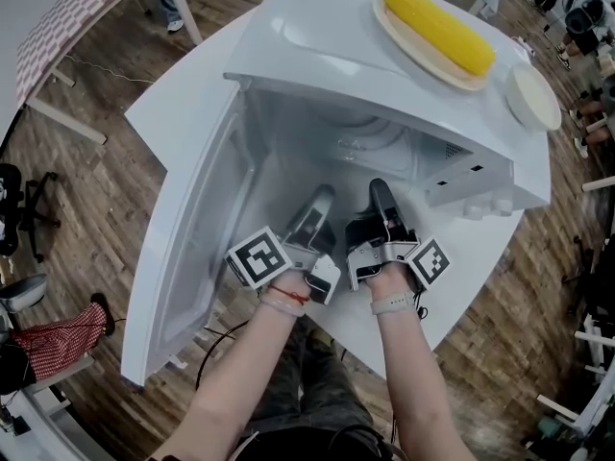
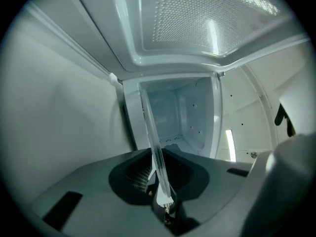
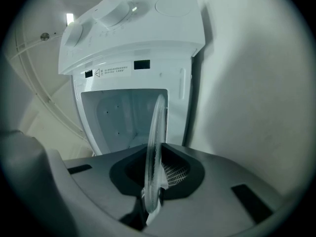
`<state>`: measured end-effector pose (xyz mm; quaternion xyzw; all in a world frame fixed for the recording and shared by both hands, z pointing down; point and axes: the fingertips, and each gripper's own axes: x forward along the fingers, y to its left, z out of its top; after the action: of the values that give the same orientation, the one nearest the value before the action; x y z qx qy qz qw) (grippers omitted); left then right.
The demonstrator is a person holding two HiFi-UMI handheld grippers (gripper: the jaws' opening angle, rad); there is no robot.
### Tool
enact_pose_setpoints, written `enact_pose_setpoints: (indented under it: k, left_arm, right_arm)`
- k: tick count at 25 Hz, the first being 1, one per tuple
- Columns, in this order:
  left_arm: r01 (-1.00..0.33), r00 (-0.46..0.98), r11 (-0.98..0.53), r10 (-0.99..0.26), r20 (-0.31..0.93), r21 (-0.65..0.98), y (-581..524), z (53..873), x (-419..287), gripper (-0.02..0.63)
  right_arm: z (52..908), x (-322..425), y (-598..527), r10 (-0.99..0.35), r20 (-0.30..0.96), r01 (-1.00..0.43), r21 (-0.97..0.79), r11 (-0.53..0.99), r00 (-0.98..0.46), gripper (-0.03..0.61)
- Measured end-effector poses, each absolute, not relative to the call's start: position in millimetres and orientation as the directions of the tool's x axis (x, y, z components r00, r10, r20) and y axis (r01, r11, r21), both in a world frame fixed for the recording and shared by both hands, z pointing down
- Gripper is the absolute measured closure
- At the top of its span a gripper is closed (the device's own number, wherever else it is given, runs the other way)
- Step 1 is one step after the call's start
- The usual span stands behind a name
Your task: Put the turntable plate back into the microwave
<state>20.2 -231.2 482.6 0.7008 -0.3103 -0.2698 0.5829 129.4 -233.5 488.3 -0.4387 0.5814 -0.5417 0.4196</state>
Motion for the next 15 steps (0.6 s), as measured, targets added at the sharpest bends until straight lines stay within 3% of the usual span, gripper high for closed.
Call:
enact_pose_setpoints:
  k: [9, 15]
  left_arm:
    - [-0.082, 0.690, -0.080, -0.724, -0.001, 0.993, -222.2, 490.6, 28.0, 0.565]
    - [0.046, 0.639, -0.019, -0.768, -0.044, 0.999, -230.3, 486.0, 29.7, 0.569]
  right_arm:
    - [495.1, 139.3, -241.0, -0.971, 0.022, -0.087, -0.996, -0.001, -0.238, 0.534]
    - [490.9, 135.7, -240.5, -0.957, 0.049, -0.168, -0.986, 0.000, -0.286, 0.531]
